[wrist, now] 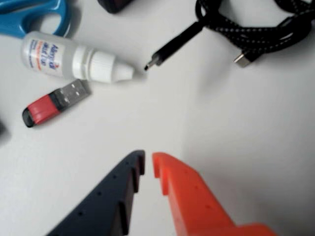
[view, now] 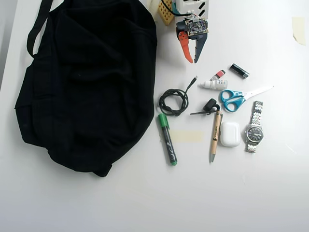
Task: Put the black bike light into the black bag
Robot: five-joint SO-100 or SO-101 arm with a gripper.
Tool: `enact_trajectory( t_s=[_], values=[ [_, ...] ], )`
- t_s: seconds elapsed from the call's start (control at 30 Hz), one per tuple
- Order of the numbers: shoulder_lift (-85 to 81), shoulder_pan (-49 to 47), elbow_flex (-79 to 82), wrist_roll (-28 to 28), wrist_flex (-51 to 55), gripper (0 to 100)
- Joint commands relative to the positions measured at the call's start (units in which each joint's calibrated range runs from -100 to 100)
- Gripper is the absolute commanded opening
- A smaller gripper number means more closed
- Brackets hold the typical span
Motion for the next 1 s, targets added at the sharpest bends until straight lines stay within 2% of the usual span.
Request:
enact_trajectory(
  t_s=[0.0, 0.73, 0.97],
  values=[
    [0.2, 0.2, 0.9, 0.1, 0.1, 2],
    [-0.6, -0.4, 0.2, -0.2, -1.0, 3],
    [-0.6, -2.1, -0.3, -0.3, -14.2, 3]
  ],
)
